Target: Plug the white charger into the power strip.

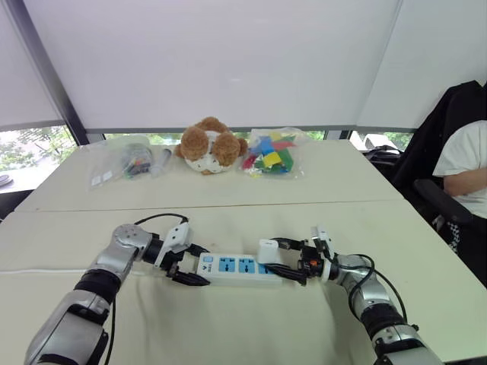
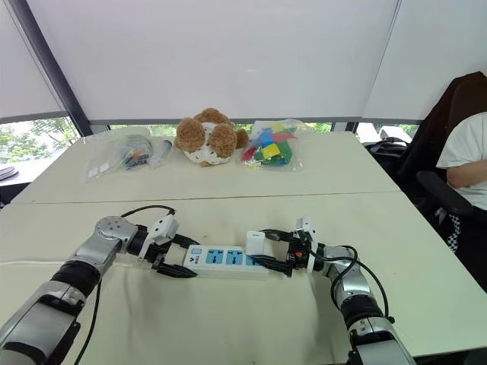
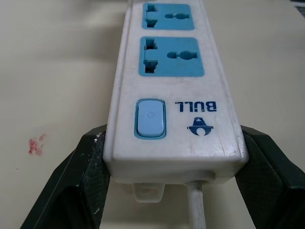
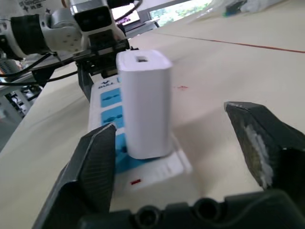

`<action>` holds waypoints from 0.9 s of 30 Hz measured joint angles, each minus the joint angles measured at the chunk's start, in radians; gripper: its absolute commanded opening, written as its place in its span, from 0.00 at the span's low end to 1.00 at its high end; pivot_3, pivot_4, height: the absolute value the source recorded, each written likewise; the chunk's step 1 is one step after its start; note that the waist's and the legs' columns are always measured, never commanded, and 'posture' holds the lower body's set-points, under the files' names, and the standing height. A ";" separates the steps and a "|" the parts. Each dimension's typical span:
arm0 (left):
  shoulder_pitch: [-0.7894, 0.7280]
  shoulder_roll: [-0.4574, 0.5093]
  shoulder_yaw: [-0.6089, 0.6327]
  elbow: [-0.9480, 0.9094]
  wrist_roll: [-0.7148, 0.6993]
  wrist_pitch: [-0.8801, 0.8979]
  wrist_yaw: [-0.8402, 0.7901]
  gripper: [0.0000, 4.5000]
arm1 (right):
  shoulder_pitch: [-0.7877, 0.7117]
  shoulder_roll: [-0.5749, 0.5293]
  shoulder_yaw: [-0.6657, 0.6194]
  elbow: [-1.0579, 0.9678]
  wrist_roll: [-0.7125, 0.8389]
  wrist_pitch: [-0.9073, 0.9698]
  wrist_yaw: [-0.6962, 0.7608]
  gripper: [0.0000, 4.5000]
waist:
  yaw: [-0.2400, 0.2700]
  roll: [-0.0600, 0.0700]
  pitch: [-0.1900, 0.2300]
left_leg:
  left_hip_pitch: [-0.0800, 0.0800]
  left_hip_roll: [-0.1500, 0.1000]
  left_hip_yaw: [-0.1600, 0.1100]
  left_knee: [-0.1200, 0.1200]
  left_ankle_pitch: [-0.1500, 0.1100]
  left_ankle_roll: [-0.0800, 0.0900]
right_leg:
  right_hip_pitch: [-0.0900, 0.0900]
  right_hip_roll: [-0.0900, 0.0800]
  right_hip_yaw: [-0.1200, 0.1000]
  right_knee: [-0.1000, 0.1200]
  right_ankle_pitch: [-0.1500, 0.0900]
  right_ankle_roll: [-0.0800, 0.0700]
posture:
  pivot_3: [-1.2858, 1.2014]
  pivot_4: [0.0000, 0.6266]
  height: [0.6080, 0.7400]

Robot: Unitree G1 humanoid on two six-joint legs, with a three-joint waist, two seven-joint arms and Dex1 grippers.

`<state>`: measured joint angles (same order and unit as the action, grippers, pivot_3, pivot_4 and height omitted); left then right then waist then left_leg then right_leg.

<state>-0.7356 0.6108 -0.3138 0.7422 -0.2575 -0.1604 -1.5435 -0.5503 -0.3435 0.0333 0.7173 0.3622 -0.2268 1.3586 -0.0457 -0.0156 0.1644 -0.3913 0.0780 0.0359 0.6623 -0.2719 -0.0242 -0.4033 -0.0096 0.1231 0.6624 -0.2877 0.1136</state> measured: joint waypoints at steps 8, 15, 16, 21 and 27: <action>-0.001 -0.043 0.056 0.061 0.037 -0.032 -0.032 0.67 | -0.011 0.003 -0.004 -0.152 0.013 0.100 -0.031 0.81 | 0.002 0.001 0.001 | -0.002 0.000 0.000 0.000 0.000 0.000 | -0.002 0.000 0.000 0.000 0.000 0.000 | 0.52 0.24 0.99; -0.016 -0.070 0.076 0.109 0.071 -0.084 -0.032 0.67 | -0.014 -0.006 -0.004 -0.254 0.034 0.201 -0.034 0.53 | 0.010 0.001 0.001 | -0.002 -0.001 0.000 0.000 0.000 0.000 | -0.002 0.000 0.000 0.000 0.000 0.000 | 0.52 0.24 0.99; -0.017 -0.074 0.079 0.115 0.075 -0.092 -0.032 0.67 | -0.009 -0.012 -0.002 -0.264 0.034 0.212 -0.028 0.42 | 0.011 0.001 0.001 | -0.002 -0.001 0.000 0.000 0.000 0.000 | -0.002 -0.001 0.000 0.000 0.000 0.000 | 0.52 0.24 0.99; -0.025 -0.092 0.094 0.137 0.101 -0.133 -0.028 0.67 | 0.010 -0.033 0.004 -0.300 0.034 0.249 -0.012 0.18 | 0.016 0.001 0.001 | -0.002 -0.001 0.000 0.000 0.000 0.000 | -0.001 -0.001 0.000 0.000 0.000 0.000 | 0.52 0.24 0.99; -0.032 -0.114 0.102 0.160 0.123 -0.192 -0.013 0.67 | 0.009 -0.058 0.009 -0.309 0.025 0.253 -0.003 0.18 | 0.034 0.001 0.001 | -0.002 -0.001 0.000 0.001 0.000 0.000 | -0.001 -0.001 0.000 0.000 -0.001 -0.002 | 0.52 0.24 0.99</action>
<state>-0.7680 0.4965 -0.2121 0.9022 -0.1346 -0.3526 -1.5567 -0.5411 -0.4010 0.0424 0.4087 0.3869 0.0260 1.3554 -0.0120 -0.0149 0.1653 -0.3932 0.0767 0.0363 0.6633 -0.2719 -0.0242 -0.4044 -0.0106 0.1234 0.6619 -0.2888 0.1116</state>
